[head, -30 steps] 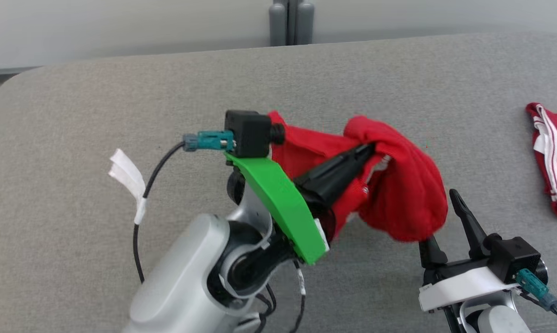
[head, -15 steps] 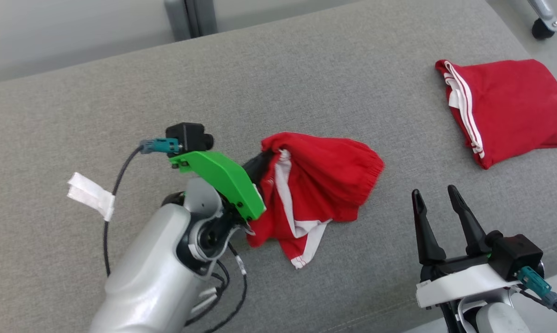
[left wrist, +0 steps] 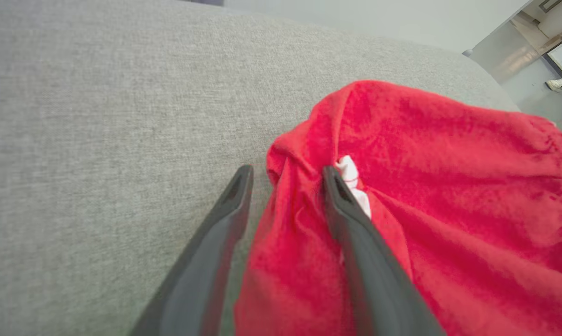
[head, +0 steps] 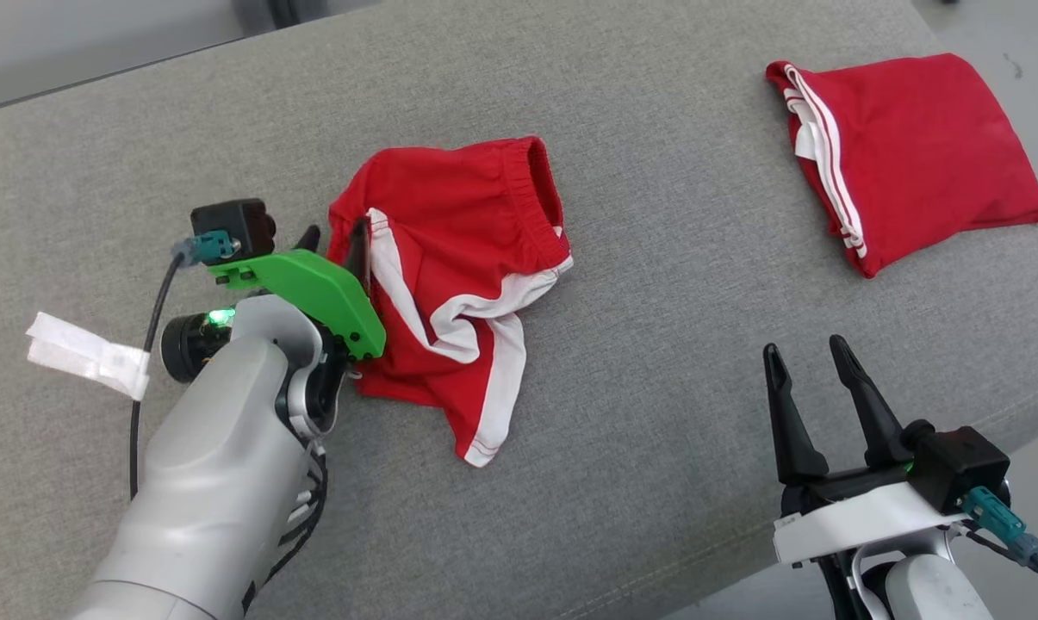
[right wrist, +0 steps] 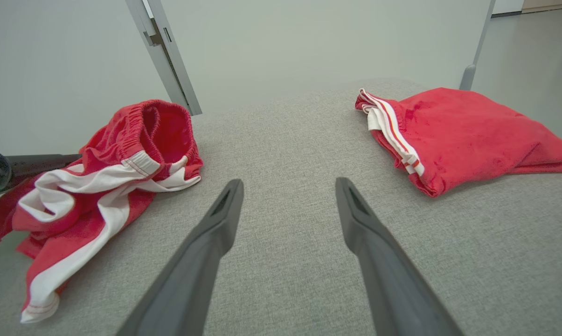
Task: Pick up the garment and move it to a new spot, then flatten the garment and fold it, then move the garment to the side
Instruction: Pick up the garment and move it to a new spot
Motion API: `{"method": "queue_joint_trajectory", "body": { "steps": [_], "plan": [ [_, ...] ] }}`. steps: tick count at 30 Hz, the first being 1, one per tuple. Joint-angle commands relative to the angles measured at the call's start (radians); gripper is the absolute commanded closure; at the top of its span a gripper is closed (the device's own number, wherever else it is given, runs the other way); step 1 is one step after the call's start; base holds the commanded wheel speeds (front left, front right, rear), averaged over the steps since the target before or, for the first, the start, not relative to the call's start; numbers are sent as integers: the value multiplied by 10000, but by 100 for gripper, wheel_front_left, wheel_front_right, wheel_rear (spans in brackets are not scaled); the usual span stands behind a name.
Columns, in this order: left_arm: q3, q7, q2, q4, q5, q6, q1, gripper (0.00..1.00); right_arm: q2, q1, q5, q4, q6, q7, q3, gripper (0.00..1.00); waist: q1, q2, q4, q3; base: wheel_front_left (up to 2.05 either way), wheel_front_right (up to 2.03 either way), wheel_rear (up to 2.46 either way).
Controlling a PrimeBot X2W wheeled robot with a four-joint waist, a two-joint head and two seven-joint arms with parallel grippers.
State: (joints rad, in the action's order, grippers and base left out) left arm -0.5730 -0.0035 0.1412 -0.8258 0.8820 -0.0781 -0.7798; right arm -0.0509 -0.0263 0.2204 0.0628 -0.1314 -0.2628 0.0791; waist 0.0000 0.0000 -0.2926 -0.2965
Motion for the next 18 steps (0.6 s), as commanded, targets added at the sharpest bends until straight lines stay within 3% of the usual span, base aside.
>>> {"method": "queue_joint_trajectory", "body": {
  "steps": [1,5,9,18],
  "plan": [
    [-147,-539,108,-135,-327,96,-110,0,0,47,-80,4,15,-26,-61,0,0,0,177,249,0,0,0],
    [-568,-2179,163,-221,-1202,67,313,0,-2,246,-236,-72,15,-26,-333,0,0,0,468,690,0,0,0],
    [-327,-2616,155,626,-1781,-219,1051,0,-3,502,-457,-225,15,-26,-690,0,0,0,903,1191,0,0,0],
    [1740,-2615,74,5377,-4410,-995,5121,0,-3,1232,-909,-374,15,-26,-1469,0,0,0,2051,2217,0,0,0]
  ]
}}
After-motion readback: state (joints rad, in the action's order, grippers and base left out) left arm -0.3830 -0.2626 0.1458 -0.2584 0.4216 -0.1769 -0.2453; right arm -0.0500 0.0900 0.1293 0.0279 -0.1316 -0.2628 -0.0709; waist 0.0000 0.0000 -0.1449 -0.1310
